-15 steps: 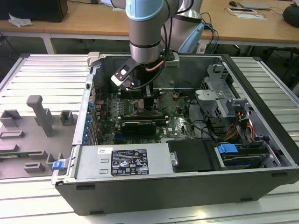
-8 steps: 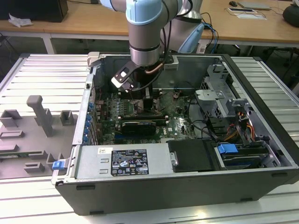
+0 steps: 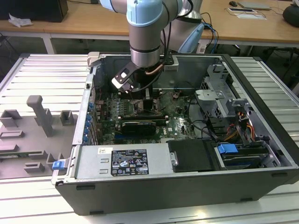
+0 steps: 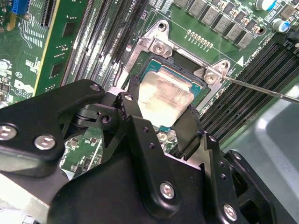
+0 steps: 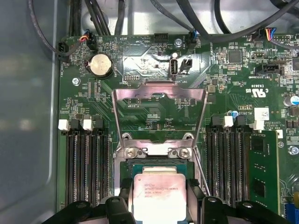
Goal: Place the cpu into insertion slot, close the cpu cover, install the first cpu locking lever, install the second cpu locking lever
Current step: 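Place the cpu into insertion slot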
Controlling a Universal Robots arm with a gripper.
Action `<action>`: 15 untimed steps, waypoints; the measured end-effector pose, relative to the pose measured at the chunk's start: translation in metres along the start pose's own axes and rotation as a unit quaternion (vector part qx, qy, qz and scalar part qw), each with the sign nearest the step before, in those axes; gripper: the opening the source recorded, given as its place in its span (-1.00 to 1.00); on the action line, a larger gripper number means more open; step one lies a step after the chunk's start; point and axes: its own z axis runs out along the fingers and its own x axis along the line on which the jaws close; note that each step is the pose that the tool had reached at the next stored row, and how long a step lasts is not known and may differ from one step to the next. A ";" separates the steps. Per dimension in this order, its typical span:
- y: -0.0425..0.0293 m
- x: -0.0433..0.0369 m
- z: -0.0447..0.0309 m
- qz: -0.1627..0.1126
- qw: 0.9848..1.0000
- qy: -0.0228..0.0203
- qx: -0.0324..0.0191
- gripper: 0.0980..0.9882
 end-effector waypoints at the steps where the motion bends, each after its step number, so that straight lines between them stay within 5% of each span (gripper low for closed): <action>1: 0.0000 0.0000 0.0000 0.000 1.000 0.000 0.000 0.00; 15: -0.0002 0.0001 0.0028 0.000 1.000 0.000 0.000 0.00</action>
